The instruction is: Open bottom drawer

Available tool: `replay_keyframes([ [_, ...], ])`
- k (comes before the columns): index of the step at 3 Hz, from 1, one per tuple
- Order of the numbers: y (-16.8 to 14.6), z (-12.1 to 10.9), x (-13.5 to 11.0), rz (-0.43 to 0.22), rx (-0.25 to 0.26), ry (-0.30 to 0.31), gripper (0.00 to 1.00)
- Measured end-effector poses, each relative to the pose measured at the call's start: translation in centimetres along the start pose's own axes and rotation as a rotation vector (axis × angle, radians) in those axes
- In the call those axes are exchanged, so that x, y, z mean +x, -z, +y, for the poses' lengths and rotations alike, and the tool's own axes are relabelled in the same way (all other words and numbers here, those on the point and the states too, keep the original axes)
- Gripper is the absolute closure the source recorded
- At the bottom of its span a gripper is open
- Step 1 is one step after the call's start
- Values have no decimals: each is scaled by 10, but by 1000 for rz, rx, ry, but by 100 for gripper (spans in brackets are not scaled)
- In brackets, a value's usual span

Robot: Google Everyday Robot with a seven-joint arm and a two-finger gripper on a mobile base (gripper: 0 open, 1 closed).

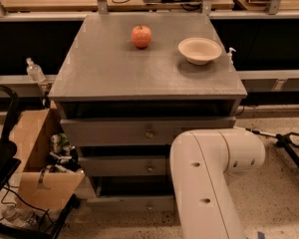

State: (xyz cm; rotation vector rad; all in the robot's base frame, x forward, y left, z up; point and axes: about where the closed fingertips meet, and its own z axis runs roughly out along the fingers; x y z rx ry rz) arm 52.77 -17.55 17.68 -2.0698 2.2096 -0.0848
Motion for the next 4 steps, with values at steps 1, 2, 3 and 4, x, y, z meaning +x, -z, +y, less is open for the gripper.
replay_keyframes([
  [1, 0, 0, 0, 0, 0, 0, 100],
  [2, 2, 0, 0, 0, 0, 0, 100],
  [3, 3, 0, 0, 0, 0, 0, 100],
  [4, 3, 0, 0, 0, 0, 0, 100],
])
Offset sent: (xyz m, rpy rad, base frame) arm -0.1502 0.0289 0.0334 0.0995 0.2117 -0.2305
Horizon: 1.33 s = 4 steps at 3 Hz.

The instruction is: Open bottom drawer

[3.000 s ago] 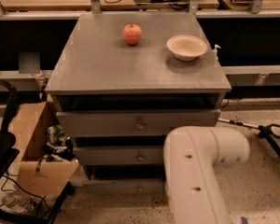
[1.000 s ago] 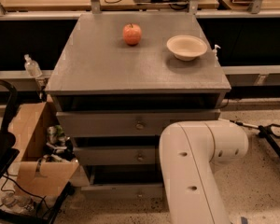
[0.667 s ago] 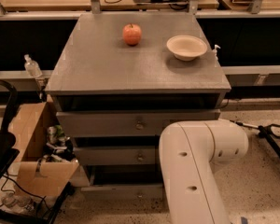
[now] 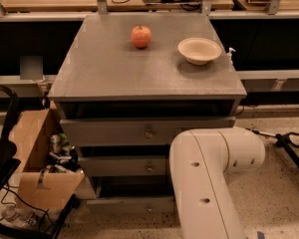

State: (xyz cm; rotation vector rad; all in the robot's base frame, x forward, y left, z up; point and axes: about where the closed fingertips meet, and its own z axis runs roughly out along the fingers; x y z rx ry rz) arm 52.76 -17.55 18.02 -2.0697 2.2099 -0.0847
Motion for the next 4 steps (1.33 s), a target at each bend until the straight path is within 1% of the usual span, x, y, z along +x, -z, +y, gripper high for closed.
replay_keyframes([
  [3, 0, 0, 0, 0, 0, 0, 100],
  [4, 0, 0, 0, 0, 0, 0, 77],
])
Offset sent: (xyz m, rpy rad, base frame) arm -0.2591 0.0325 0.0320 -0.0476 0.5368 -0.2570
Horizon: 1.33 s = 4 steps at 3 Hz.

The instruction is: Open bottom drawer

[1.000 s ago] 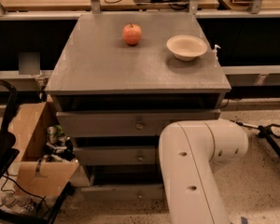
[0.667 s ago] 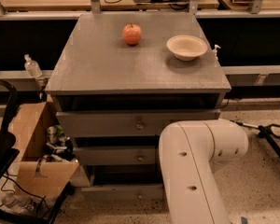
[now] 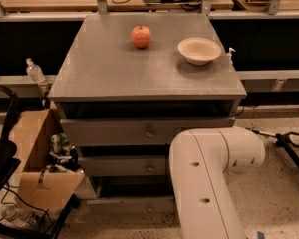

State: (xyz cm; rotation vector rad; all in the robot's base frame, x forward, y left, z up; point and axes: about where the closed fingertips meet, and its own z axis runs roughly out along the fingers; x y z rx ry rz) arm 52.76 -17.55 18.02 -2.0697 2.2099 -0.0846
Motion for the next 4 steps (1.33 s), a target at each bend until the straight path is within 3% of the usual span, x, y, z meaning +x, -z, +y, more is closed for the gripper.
replay_keyframes([
  [3, 0, 0, 0, 0, 0, 0, 8],
  [4, 0, 1, 0, 0, -1, 0, 0],
])
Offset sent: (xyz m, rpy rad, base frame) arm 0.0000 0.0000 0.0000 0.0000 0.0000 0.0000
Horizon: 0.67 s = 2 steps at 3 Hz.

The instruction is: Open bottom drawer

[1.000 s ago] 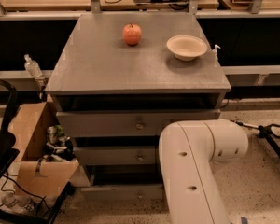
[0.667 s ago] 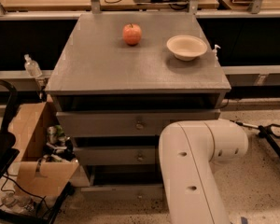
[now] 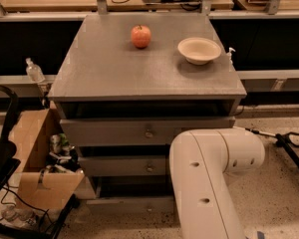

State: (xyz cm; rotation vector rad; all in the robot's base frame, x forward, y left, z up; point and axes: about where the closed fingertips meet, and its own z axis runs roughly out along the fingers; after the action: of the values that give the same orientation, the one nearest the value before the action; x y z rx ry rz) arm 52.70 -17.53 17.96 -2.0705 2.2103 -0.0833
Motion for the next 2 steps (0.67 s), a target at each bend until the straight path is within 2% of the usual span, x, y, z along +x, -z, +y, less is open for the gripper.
replay_keyframes([
  [1, 0, 0, 0, 0, 0, 0, 0],
  [2, -1, 1, 0, 0, -2, 0, 15],
])
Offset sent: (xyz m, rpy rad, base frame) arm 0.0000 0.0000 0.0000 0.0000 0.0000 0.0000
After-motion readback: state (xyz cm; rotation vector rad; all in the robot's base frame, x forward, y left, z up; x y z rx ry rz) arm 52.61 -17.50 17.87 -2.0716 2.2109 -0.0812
